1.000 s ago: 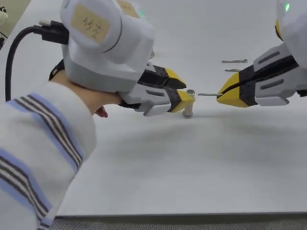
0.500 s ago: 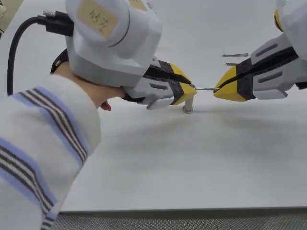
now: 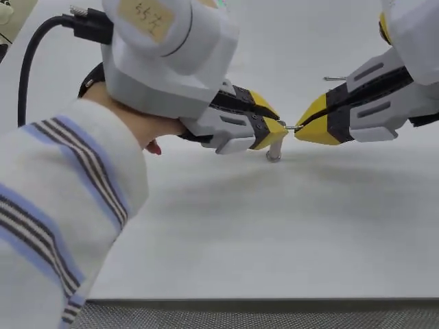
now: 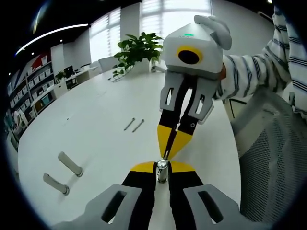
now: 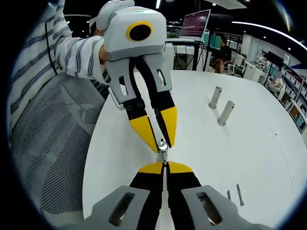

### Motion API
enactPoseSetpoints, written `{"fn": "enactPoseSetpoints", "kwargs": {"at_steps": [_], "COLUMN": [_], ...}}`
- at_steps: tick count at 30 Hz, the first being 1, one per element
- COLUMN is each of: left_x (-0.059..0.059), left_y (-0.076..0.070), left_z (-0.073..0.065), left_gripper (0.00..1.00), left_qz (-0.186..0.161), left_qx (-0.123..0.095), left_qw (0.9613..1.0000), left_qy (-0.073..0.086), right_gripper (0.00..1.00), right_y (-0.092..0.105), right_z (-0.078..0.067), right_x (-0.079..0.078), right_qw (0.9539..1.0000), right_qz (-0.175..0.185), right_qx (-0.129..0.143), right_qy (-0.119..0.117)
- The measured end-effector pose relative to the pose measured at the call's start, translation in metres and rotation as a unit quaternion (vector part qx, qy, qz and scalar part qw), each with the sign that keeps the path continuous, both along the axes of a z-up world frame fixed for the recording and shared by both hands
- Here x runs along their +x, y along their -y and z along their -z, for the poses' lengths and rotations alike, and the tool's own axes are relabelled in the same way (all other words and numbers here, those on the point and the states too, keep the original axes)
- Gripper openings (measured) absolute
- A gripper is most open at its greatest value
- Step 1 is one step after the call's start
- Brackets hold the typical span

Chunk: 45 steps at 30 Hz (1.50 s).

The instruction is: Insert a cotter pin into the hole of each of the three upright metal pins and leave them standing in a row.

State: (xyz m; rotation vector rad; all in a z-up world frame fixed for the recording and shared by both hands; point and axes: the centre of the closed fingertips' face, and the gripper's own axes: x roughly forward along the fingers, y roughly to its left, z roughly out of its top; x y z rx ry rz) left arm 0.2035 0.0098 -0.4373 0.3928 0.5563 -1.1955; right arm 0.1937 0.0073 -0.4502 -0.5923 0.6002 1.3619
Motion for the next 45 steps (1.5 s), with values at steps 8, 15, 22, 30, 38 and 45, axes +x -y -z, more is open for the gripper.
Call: {"fn": "enactPoseSetpoints", "kwargs": {"at_steps": [8, 15, 22, 30, 38, 45], "left_x": [0.000, -0.001, -0.002, -0.002, -0.003, -0.004], "left_y": [0.000, 0.000, -0.001, -0.001, -0.001, -0.001], "left_z": [0.000, 0.000, 0.000, 0.000, 0.000, 0.000], "left_gripper": [0.05, 0.06, 0.06, 0.06, 0.06, 0.06], "left_qz": [-0.007, -0.005, -0.002, -0.003, -0.002, -0.005], "left_qx": [0.001, 0.004, 0.007, 0.008, 0.008, 0.010], "left_qw": [1.0000, 1.0000, 1.0000, 1.0000, 1.0000, 0.9999], "left_qy": [-0.005, -0.002, 0.001, 0.001, -0.001, -0.004], "right_gripper": [0.06, 0.12, 0.08, 0.02, 0.00, 0.00], "right_y": [-0.007, 0.001, 0.004, 0.004, 0.001, -0.003], "right_z": [0.000, 0.001, -0.006, -0.004, -0.004, -0.005], "right_x": [-0.001, 0.006, 0.008, 0.005, 0.007, 0.007], "right_qw": [0.9991, 0.9994, 0.9990, 0.9992, 0.9992, 0.9991], "right_qz": [-0.030, -0.011, -0.006, -0.006, -0.003, -0.003], "right_qx": [0.003, 0.012, 0.019, 0.021, 0.029, 0.034], "right_qy": [0.029, 0.031, 0.039, 0.033, 0.028, 0.026]}}
